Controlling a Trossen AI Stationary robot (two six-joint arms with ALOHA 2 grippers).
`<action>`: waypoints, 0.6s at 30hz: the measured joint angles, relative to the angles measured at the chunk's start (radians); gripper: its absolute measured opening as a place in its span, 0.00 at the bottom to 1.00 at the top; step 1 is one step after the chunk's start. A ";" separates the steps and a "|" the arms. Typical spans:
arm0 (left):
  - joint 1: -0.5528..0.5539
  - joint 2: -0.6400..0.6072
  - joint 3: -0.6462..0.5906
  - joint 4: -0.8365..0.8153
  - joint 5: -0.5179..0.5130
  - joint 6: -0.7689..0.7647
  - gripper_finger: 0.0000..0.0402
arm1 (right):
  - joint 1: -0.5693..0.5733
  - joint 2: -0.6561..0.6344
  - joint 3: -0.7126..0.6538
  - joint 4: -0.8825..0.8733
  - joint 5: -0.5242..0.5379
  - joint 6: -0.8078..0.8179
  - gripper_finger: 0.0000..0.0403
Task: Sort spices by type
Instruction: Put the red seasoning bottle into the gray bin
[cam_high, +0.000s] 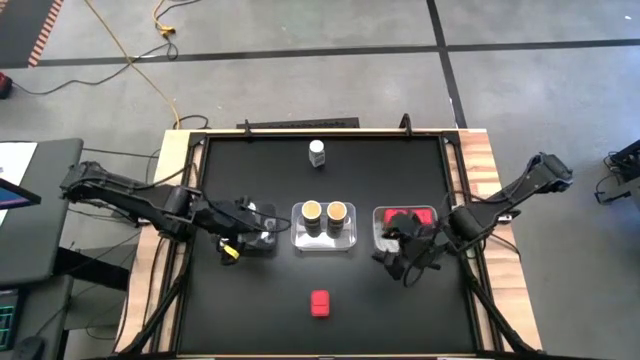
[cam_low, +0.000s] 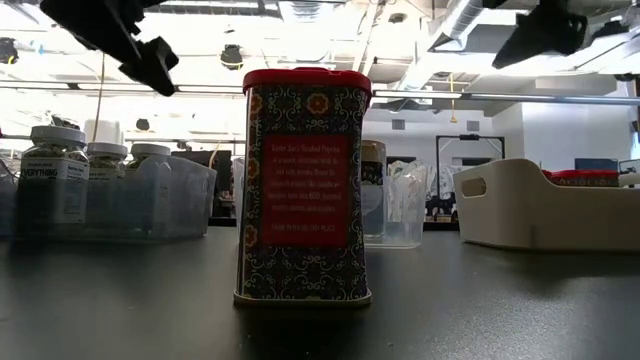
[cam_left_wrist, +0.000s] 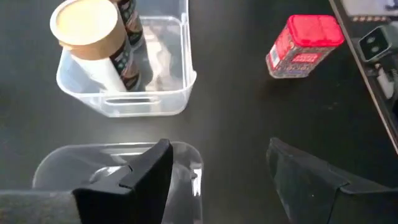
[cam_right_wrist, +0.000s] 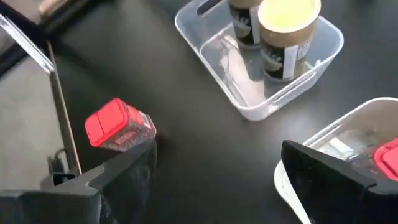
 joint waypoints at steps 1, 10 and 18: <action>-0.002 -0.016 -0.019 0.020 0.000 0.004 0.62 | 0.000 0.027 0.030 -0.023 -0.008 -0.002 0.92; -0.005 -0.271 -0.127 0.022 -0.001 0.073 0.62 | -0.020 0.290 0.335 -0.233 -0.042 0.120 0.92; -0.005 -0.470 -0.130 -0.105 -0.101 0.004 0.62 | -0.075 0.589 0.705 -0.378 -0.109 0.299 0.92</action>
